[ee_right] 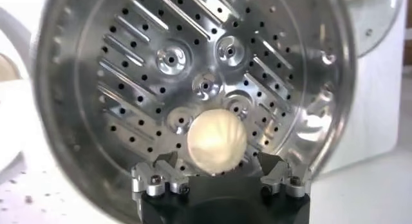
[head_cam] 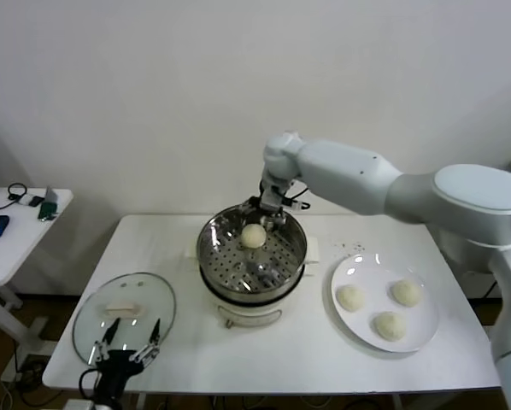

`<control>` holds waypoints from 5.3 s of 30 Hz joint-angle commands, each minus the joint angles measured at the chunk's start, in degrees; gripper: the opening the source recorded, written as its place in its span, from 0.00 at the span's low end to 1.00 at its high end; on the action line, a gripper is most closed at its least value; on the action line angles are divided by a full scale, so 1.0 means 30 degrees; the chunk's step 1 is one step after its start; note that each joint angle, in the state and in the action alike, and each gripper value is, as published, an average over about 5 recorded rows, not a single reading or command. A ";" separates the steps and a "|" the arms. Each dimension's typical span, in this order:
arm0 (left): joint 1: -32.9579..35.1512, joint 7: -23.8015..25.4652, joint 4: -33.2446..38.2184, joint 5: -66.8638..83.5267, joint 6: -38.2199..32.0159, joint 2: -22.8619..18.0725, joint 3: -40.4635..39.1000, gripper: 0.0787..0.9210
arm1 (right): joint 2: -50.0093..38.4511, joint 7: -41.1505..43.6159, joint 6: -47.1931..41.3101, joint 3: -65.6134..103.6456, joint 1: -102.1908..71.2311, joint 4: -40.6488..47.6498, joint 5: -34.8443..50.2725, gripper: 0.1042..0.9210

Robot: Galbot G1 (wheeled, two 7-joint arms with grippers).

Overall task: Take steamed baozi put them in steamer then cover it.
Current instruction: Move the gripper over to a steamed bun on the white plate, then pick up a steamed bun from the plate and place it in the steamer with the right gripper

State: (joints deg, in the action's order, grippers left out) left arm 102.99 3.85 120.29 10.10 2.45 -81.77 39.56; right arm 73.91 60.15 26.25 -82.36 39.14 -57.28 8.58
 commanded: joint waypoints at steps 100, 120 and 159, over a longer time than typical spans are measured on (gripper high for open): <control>-0.0707 0.0038 0.0274 0.0565 -0.0087 0.0320 0.0073 0.88 | -0.7125 -0.0221 -1.4276 -0.8524 1.1771 -0.8270 1.2559 0.58; -0.0975 0.0133 0.1170 0.0646 0.0204 -0.0087 0.0368 0.88 | 0.0131 -0.4422 -1.8414 -0.0928 0.3860 -0.8824 1.4448 0.59; -0.0984 0.0096 0.0807 0.0888 0.0010 -0.0131 0.0361 0.88 | 0.2638 -0.5276 -1.7332 -0.1460 -0.1518 -0.3275 0.9131 0.82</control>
State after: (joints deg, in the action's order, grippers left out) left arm 100.03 4.14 122.72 12.76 2.50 -82.14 40.68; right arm 81.57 44.41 -25.99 -86.91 35.72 -68.12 36.80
